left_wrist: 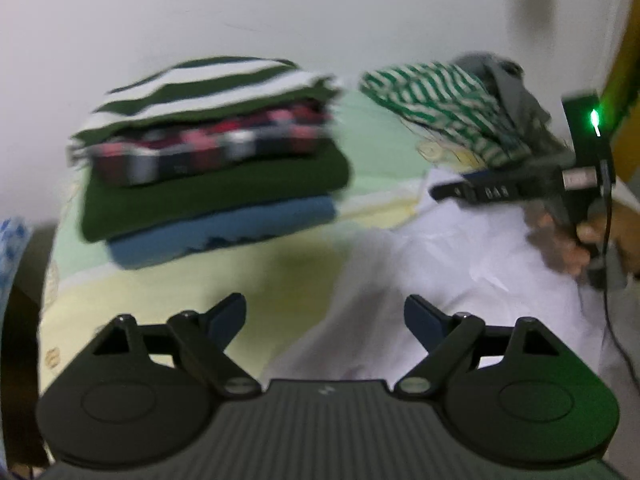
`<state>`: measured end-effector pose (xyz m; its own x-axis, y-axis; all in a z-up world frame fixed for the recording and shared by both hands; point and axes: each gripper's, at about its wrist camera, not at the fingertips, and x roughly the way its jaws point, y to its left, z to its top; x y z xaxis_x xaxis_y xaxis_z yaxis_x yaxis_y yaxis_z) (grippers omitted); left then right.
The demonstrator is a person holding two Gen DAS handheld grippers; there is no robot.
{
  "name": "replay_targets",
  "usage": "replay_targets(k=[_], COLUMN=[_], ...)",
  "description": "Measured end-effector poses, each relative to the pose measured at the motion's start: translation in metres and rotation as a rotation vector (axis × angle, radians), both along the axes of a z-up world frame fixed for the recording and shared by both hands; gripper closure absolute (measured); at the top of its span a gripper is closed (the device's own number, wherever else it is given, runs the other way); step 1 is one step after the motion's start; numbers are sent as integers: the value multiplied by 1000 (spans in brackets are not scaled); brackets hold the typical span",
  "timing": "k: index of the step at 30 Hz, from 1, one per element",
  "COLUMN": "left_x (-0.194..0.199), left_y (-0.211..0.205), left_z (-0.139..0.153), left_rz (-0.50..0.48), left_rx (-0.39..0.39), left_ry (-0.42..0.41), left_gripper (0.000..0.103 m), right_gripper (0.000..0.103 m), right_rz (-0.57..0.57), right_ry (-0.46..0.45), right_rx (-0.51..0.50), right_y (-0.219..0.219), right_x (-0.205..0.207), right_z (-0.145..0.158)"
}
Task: Fold clothes
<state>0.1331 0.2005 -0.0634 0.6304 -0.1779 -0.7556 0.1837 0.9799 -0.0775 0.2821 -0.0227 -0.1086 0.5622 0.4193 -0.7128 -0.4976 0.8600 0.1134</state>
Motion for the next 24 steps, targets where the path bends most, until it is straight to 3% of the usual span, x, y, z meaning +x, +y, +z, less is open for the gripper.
replay_targets(k=[1,2,3,7,9,13,16,18,20,22,24], left_x=[4,6,9,-19,-38,-65,-78,-80,-81,-79,-76], left_y=[-5,-9,-13,-26,-25,-29,-37,-38,-38,-37,-36], left_z=[-7,-13,-20,-13,-7,-14,-22,-21,-19,-14,-8], left_rz=[-3,-6,-10,-34,-62,-118,-149,-147,-142,-143,-146], left_rx=[-2,-5,-9,64,52,78,122,124,122,117,112], left_ry=[29,62,94,21,15,71,85,86,86,87,87], left_gripper=[43,81,92,98,99,99,98,97,97,96,89], right_gripper=[89,94,94,95,94,94,91,78,49,28,23], right_rz=[17,29,41,58,93,215,266,262,252,238,226], right_ry=[4,-1,-5,-49,-53,110,193,221,214,145,96], right_rx=[-6,4,16,224,291,240,101,87,119,155,186], right_y=[3,3,3,-29,-49,-74,-80,-85,-88,-86,-78], right_x=[-2,-5,-9,-35,-52,-81,-101,-107,-108,-109,-105], right_z=[1,5,10,45,58,45,28,29,41,57,64])
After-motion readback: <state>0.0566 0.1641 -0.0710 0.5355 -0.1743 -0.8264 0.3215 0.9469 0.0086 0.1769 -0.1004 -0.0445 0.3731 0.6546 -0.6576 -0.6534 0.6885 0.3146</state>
